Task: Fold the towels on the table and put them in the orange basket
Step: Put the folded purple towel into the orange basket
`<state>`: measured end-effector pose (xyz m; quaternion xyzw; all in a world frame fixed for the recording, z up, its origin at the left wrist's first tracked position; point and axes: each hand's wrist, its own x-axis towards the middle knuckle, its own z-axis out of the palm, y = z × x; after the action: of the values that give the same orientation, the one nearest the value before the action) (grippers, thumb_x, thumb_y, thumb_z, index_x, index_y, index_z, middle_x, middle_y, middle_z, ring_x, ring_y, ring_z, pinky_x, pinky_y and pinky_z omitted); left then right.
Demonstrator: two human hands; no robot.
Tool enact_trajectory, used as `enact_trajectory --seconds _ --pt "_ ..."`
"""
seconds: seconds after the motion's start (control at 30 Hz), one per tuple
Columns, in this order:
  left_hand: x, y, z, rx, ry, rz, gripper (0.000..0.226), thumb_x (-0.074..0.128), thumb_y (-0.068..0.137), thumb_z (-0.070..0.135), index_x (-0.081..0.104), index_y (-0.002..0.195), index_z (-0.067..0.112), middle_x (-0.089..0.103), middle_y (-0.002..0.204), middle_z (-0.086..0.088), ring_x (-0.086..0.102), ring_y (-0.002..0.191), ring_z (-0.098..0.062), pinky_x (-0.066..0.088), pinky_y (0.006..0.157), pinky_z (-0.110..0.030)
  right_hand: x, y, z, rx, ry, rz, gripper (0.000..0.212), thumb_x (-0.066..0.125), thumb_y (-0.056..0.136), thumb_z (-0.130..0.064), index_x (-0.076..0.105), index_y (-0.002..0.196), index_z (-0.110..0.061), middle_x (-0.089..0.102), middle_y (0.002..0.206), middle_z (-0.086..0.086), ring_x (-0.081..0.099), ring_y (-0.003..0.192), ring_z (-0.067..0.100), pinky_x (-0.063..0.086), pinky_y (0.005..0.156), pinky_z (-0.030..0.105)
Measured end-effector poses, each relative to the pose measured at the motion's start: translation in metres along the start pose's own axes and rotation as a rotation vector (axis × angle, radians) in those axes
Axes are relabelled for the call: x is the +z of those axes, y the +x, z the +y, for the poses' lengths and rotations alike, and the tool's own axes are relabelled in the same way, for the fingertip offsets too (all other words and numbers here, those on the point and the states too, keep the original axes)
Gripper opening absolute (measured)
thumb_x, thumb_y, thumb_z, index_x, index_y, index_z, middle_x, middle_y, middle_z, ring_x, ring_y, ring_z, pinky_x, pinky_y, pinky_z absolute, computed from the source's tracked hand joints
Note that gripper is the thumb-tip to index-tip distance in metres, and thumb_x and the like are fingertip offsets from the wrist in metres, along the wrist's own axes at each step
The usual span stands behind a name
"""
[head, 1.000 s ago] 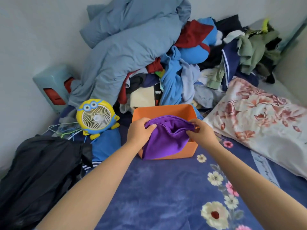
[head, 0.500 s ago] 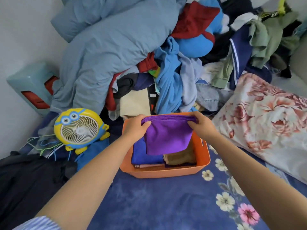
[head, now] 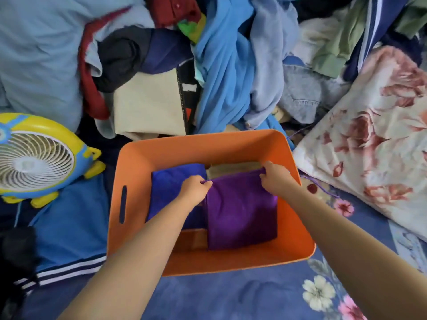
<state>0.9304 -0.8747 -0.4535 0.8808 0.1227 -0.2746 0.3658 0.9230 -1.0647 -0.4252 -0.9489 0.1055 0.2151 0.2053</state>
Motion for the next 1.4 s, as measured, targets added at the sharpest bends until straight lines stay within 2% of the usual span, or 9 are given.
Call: enact_trajectory --seconds 0.13,0.23,0.4,0.5,0.63,0.73,0.87,1.13,1.4 --pt "0.014 0.033 0.0 0.037 -0.016 0.115 0.024 0.048 0.094 0.026 0.055 0.077 0.01 0.059 0.082 -0.011 0.056 0.092 -0.031 0.035 0.065 -0.024 0.02 0.03 0.0 0.023 0.039 0.156 0.024 0.045 0.087 -0.001 0.048 0.11 0.001 0.061 0.107 0.027 0.057 0.102 0.04 0.044 0.079 0.038" --pt "0.018 0.052 0.004 0.096 -0.052 0.251 0.028 0.048 0.093 0.025 0.057 0.111 0.005 0.062 0.112 -0.012 0.054 0.108 -0.028 0.037 0.081 -0.027 0.029 0.043 0.0 0.039 0.124 0.352 0.02 0.044 0.087 -0.004 0.046 0.107 -0.002 0.06 0.104 0.027 0.057 0.097 0.041 0.044 0.078 0.04" --pt "0.036 0.058 0.002 0.141 -0.178 0.415 0.042 0.05 0.092 0.025 0.044 0.125 0.0 0.05 0.127 -0.016 0.047 0.117 -0.028 0.035 0.094 -0.027 0.049 0.054 0.0 0.092 0.025 0.474 0.028 0.042 0.093 -0.015 0.041 0.117 -0.001 0.048 0.12 0.027 0.047 0.11 0.04 0.037 0.094 0.045" --pt "0.054 0.041 -0.013 0.3 0.023 0.48 0.044 0.053 0.09 0.018 0.045 0.127 -0.005 0.043 0.135 -0.024 0.039 0.129 -0.034 0.031 0.107 -0.036 0.07 0.043 0.004 -0.021 -0.075 0.476 0.038 0.038 0.09 -0.001 0.037 0.128 0.004 0.032 0.139 0.029 0.03 0.129 0.042 0.015 0.111 0.045" --pt "0.074 0.03 -0.037 0.724 0.488 0.407 0.038 0.074 0.07 0.014 0.066 0.103 -0.003 0.064 0.114 -0.022 0.061 0.108 -0.036 0.051 0.085 -0.048 0.1 0.031 0.013 -0.201 -0.153 0.294 0.051 0.037 0.088 -0.001 0.029 0.138 0.001 0.014 0.152 0.021 0.004 0.143 0.034 0.0 0.114 0.041" --pt "0.082 0.034 -0.046 0.639 0.671 0.167 0.056 0.05 0.09 0.033 0.038 0.137 0.004 0.031 0.148 -0.018 0.024 0.14 -0.029 0.02 0.115 -0.039 0.113 0.039 0.025 -0.164 -0.24 0.187 0.052 0.031 0.096 -0.02 0.015 0.144 -0.008 0.003 0.155 0.013 -0.003 0.144 0.027 -0.003 0.115 0.038" --pt "0.087 0.052 -0.045 0.525 0.744 0.1 0.059 0.023 0.098 0.038 0.002 0.146 0.01 -0.005 0.156 -0.009 -0.011 0.144 -0.02 -0.01 0.115 -0.034 0.114 0.049 0.034 -0.089 -0.233 0.118 0.053 0.025 0.098 -0.029 0.007 0.146 -0.013 -0.004 0.156 0.007 -0.009 0.143 0.023 -0.002 0.116 0.036" --pt "0.077 0.05 -0.026 0.378 0.775 -0.027 0.059 0.025 0.099 0.036 -0.001 0.147 0.014 -0.006 0.157 -0.004 -0.01 0.144 -0.017 -0.006 0.116 -0.035 0.1 0.049 0.024 -0.003 -0.279 -0.033 0.054 0.021 0.099 -0.031 -0.001 0.146 -0.015 -0.012 0.155 0.004 -0.013 0.143 0.023 0.0 0.117 0.037" --pt "0.015 -0.017 0.026 0.471 0.86 0.116 0.038 0.045 0.091 0.014 0.042 0.128 0.006 0.037 0.14 -0.012 0.028 0.135 -0.026 0.024 0.109 -0.038 0.037 -0.007 -0.018 -0.078 -0.118 0.066 0.051 0.032 0.096 -0.023 0.019 0.143 -0.011 0.006 0.156 0.009 0.0 0.144 0.024 0.007 0.117 0.037"
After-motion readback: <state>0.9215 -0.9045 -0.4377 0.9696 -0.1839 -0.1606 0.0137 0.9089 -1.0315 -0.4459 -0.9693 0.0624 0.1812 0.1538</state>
